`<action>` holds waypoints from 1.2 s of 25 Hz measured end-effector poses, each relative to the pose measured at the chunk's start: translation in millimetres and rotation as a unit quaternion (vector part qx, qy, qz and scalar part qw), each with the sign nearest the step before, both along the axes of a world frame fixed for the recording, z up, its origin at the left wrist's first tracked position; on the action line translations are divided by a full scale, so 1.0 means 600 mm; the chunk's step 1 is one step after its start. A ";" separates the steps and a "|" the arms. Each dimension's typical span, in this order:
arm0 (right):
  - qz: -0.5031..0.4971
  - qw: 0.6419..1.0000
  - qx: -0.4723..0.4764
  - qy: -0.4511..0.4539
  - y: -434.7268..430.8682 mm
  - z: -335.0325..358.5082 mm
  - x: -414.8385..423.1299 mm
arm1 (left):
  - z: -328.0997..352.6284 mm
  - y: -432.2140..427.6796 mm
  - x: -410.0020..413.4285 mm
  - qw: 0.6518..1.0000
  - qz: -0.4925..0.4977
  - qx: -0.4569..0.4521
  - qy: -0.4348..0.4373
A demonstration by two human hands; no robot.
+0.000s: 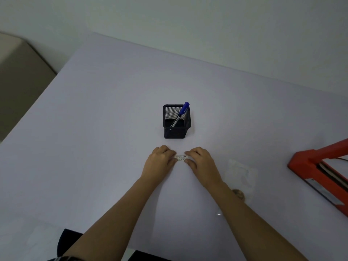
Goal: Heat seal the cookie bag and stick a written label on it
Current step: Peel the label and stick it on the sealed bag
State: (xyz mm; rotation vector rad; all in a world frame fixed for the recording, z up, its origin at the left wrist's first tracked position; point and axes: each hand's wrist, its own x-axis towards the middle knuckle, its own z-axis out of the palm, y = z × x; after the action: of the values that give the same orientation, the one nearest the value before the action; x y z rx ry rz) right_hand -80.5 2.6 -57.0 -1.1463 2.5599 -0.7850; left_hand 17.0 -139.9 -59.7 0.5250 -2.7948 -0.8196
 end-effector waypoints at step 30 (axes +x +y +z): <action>-0.200 0.833 -0.300 -0.420 0.052 0.256 0.082 | 0.227 0.061 0.042 0.942 0.033 0.308 0.127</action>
State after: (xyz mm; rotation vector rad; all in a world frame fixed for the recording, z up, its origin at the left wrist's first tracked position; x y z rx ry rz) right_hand -31.6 33.7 96.7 -0.1937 1.8052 -1.7931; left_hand 42.2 -103.3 76.2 0.5456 -2.2403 -1.6244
